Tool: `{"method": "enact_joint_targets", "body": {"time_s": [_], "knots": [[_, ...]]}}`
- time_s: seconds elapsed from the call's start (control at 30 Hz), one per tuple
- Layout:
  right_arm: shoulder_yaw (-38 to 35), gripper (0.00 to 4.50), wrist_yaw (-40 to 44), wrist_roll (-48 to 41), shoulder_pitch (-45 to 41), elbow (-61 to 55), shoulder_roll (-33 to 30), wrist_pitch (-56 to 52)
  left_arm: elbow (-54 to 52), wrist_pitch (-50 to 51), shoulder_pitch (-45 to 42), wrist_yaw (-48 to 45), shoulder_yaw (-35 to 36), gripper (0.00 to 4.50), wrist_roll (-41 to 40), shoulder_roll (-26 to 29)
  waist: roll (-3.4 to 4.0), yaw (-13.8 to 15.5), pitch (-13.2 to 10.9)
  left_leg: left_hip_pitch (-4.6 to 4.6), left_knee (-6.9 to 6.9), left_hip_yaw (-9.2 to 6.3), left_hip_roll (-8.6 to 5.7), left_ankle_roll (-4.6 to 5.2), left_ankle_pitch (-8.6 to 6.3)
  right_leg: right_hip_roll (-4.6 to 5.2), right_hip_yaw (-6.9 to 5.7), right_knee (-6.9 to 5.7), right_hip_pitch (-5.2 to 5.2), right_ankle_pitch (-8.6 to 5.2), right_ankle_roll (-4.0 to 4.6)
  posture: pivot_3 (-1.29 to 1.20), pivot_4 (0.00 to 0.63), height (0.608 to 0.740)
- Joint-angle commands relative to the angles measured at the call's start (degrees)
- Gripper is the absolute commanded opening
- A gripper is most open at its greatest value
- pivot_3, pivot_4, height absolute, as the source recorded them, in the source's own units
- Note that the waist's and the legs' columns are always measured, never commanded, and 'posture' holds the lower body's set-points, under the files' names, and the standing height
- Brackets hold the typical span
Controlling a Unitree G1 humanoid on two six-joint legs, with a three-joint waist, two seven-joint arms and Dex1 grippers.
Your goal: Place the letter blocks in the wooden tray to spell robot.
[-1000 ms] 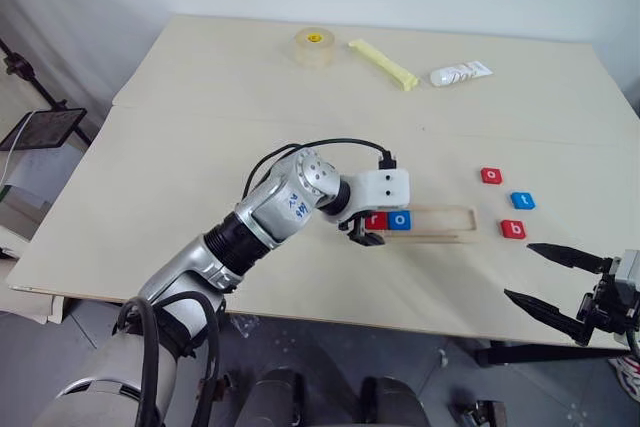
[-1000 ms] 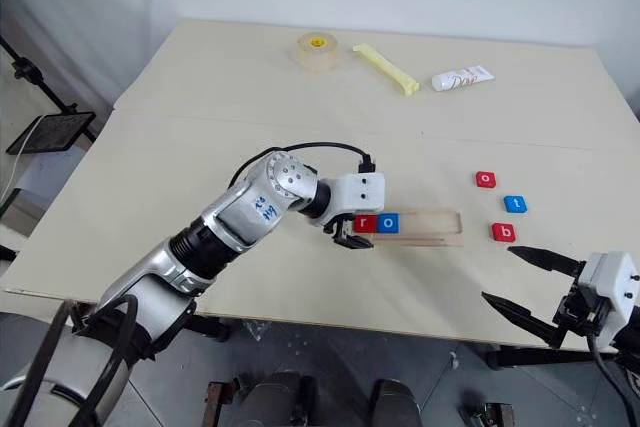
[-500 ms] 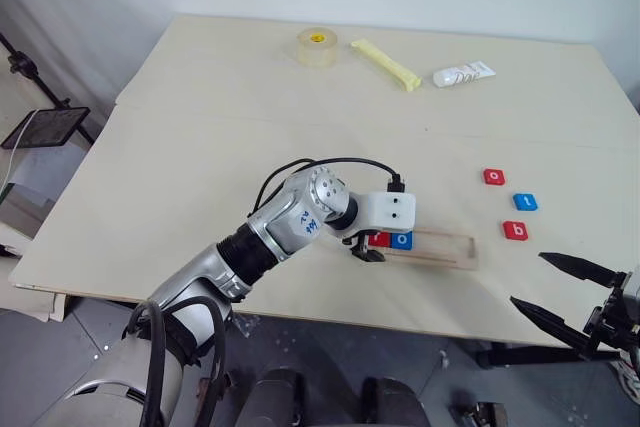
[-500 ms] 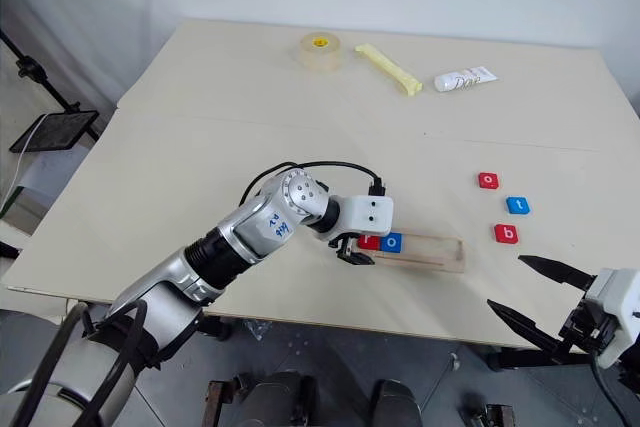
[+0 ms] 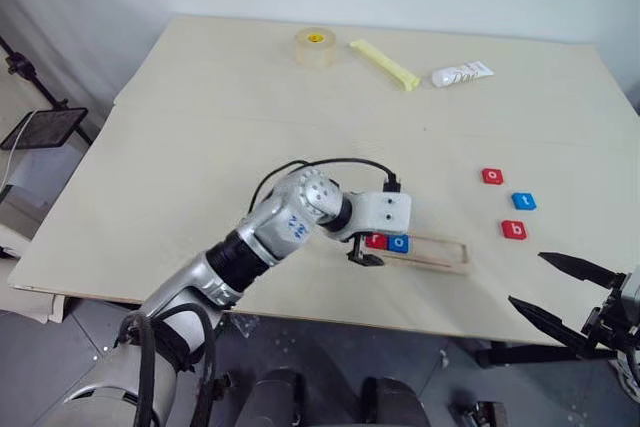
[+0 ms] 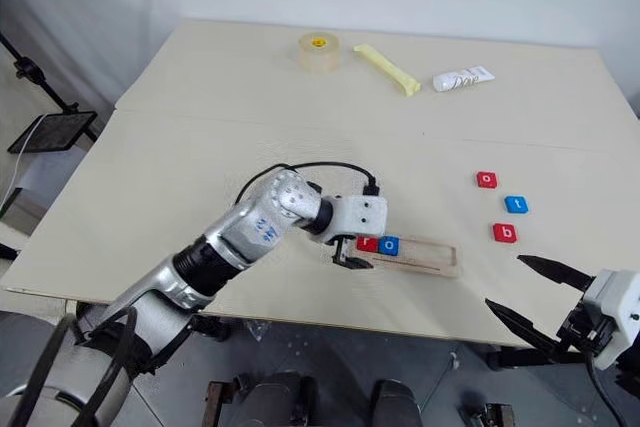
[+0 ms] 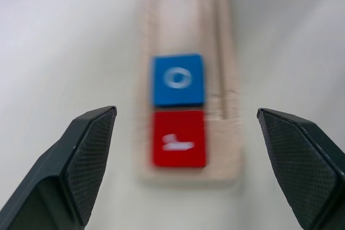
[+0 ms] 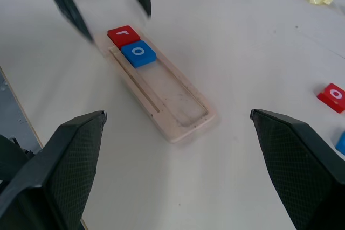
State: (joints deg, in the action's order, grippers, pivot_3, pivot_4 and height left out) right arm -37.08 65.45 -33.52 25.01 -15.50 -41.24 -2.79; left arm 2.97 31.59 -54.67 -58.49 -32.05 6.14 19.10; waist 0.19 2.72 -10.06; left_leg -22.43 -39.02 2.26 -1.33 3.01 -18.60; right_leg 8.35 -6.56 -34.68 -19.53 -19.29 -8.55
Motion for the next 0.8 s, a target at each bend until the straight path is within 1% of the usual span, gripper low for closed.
{"method": "enact_joint_targets", "body": {"time_s": [0.03,0.13,0.2,0.3,0.43,0.53,0.63,0.7,0.8], "knots": [[-2.88,4.5,0.14,-1.44,-0.26,-0.49,-1.65,-0.51,-1.67,-3.26,-0.34,-0.78,9.4,4.45,-5.58,1.92,0.02,-0.03,0.01,0.02,0.0,0.0,0.0,0.0,0.0,0.0,0.0,-0.02,0.01,0.0,0.0,0.0,0.15,0.74],[-2.85,4.5,0.64,-1.62,-1.46,0.43,-3.07,-1.35,0.55,-7.7,-0.62,-2.19,13.18,4.45,-7.96,3.83,0.01,-0.04,0.01,0.05,-0.01,0.0,0.0,0.0,0.0,0.0,-0.01,-0.05,0.02,0.0,0.0,0.0,0.15,0.74],[-2.83,4.5,1.02,-1.74,-2.6,1.2,-4.03,-1.89,1.53,-8.5,-0.91,-3.11,14.65,4.45,-9.21,4.63,0.02,-0.03,0.01,0.05,-0.01,0.0,-0.02,0.0,0.0,0.0,-0.02,-0.06,0.03,0.0,0.0,0.0,0.15,0.74],[-2.33,4.5,1.71,-1.68,-5.13,2.88,-6.15,-2.83,4.0,-12.74,-1.14,-4.12,20.1,4.45,-13.36,5.37,0.01,0.13,0.01,0.03,-0.04,-0.01,-0.04,0.0,0.0,0.0,-0.05,-0.07,0.02,0.0,0.0,0.0,0.15,0.74],[-1.36,4.5,2.24,-1.3,-7.92,4.54,-7.67,-3.88,10.01,-20.72,-1.82,-3.37,29.9,4.45,-21.09,3.36,0.0,0.06,0.0,0.04,-0.04,-0.04,-0.02,0.02,-0.01,0.01,-0.1,-0.12,0.01,0.0,0.0,0.0,0.15,0.74],[-0.88,4.5,2.26,-0.95,-8.93,4.79,-7.79,-4.43,13.0,-25.16,-2.62,-3.37,32.47,4.45,-22.74,2.71,0.0,0.09,0.0,0.03,-0.04,-0.04,-0.04,0.01,-0.01,0.03,-0.15,-0.13,0.01,0.0,0.0,0.0,0.15,0.74],[-0.14,4.5,2.12,-0.55,-9.84,5.11,-7.79,-4.96,17.01,-23.88,-4.27,5.99,34.01,4.45,-19.67,2.07,-0.01,0.24,-0.01,0.04,-0.05,-0.06,-0.1,0.03,-0.01,0.07,-0.18,-0.19,0.02,0.0,-0.01,0.0,0.15,0.74],[0.48,4.5,1.85,-0.47,-10.17,4.76,-7.62,-5.51,18.76,-21.74,-4.64,12.75,35.7,4.45,-19.25,0.82,-0.02,0.2,-0.01,0.04,-0.06,-0.05,-0.12,0.03,-0.02,0.08,-0.18,-0.21,0.02,0.01,-0.02,0.0,0.15,0.74],[1.27,4.5,1.67,-0.38,-10.97,4.7,-7.7,-6.11,16.94,-20.28,-3.82,16.5,39.44,4.45,-23.85,-2.05,-0.08,0.11,-0.05,0.03,-0.05,-0.06,-0.11,0.04,-0.02,0.09,-0.2,-0.27,-0.02,0.01,-0.02,0.0,0.15,0.74]]}}
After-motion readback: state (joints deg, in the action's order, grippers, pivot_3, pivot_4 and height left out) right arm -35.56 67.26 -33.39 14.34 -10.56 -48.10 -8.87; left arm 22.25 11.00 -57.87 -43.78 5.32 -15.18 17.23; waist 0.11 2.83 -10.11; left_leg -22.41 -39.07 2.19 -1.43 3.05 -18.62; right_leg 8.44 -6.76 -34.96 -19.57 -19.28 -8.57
